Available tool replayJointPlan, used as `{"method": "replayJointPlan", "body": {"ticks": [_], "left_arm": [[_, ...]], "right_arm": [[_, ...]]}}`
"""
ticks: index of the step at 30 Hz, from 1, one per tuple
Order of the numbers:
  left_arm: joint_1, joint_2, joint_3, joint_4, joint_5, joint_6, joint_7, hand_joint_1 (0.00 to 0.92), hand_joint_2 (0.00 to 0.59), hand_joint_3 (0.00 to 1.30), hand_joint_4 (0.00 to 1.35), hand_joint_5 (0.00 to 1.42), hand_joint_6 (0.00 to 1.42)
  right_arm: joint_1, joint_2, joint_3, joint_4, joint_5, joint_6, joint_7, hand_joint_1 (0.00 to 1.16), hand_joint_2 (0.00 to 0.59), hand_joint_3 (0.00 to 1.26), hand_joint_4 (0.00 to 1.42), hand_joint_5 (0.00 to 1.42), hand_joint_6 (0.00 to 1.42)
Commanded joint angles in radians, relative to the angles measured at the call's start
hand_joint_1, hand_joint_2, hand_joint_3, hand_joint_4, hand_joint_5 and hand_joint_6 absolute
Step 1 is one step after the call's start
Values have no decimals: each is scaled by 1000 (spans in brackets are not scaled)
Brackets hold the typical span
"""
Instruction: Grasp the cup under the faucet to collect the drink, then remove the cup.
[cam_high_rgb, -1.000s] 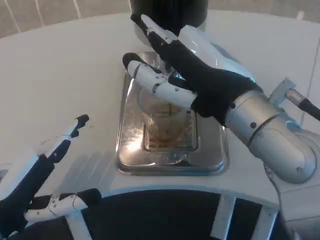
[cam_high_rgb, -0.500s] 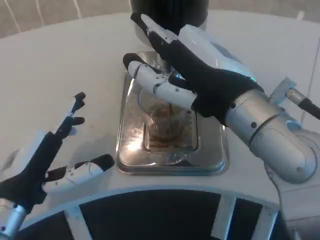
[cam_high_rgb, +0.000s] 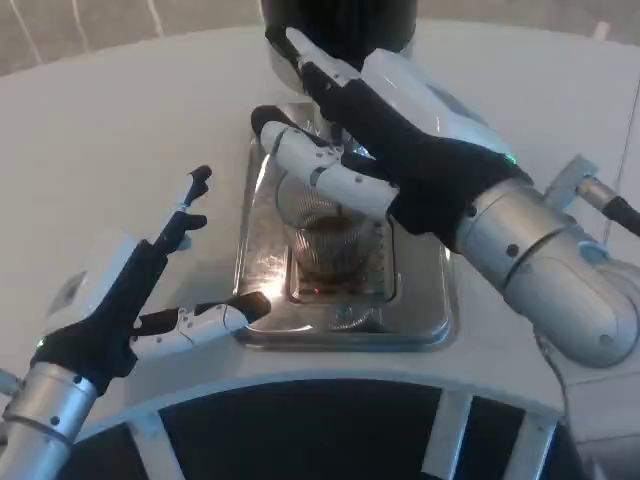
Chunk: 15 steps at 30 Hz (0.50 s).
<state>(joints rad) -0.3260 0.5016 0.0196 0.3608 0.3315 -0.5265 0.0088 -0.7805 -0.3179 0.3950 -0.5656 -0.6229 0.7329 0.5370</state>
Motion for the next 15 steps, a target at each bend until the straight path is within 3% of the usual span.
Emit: {"method": "replayJointPlan", "body": {"ticks": [1,15], "left_arm": [[-20,-2,-12,42,14,-20,17,259,29,0,0,181,248],[-95,-27,-45,112,43,-19,39,266,32,0,0,187,250]], "right_arm": [[30,7,22,-2,19,13,41,0,485,0,0,0,0],[43,7,18,-11,17,19,39,0,487,0,0,0,0]]}}
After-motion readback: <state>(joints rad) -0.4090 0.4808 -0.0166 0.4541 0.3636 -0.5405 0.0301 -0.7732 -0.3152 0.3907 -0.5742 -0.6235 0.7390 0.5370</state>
